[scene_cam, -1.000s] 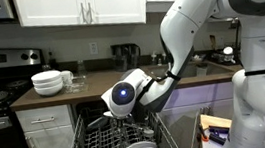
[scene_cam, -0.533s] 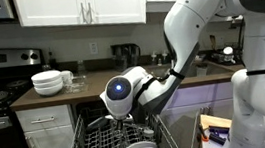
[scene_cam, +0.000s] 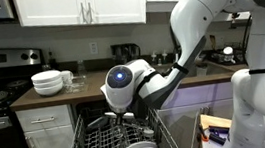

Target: Put the plates near each other in the dishwasher

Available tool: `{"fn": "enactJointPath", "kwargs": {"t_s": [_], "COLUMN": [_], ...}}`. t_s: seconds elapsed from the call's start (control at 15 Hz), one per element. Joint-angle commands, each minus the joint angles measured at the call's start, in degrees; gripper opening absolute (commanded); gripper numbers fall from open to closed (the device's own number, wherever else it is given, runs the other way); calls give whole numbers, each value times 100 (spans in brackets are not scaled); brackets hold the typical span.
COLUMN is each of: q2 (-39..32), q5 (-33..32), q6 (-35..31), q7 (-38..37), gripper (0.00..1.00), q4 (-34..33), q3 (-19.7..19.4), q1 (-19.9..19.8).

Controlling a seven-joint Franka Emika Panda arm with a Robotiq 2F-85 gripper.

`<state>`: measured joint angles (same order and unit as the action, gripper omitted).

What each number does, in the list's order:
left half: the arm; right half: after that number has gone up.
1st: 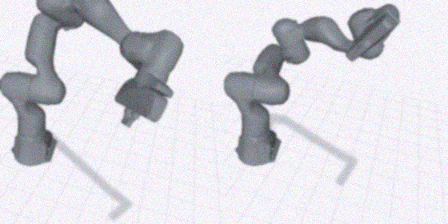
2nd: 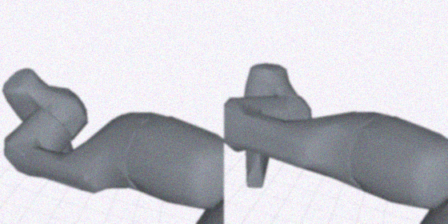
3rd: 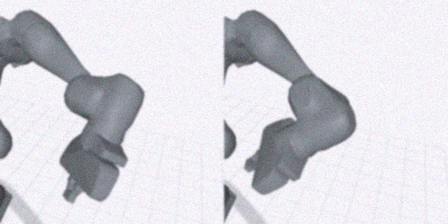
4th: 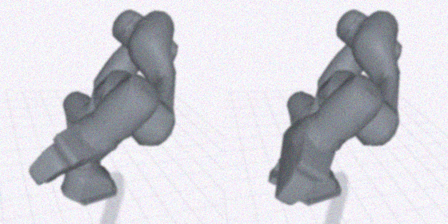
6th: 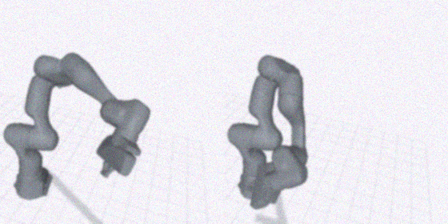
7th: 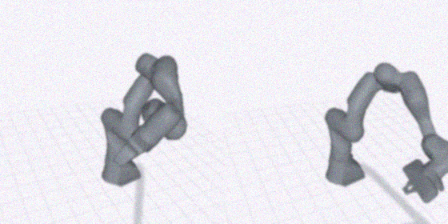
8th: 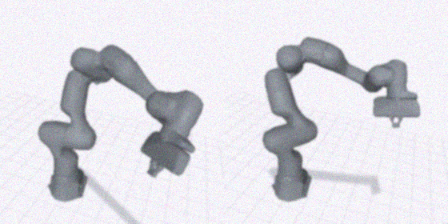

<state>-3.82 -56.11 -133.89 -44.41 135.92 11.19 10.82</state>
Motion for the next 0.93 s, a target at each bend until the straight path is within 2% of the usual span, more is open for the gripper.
{"fn": "enactJointPath", "kwargs": {"t_s": [0.0,0.07,0.27,0.47,0.73,0.87], "q2": [5,5,83,337,877,1187], "q5": [16,16,316,916,2071,2285], "q6": [6,6,31,67,-307,-169], "q7": [15,15,459,1044,2335,2196], "gripper": [5,1,1,1,1,1], "q4": [1,3,164,440,948,1100], "q3": [-32,-32,-9,-2,-97,-180], "q1": [35,35,28,7,-91,-129]}}
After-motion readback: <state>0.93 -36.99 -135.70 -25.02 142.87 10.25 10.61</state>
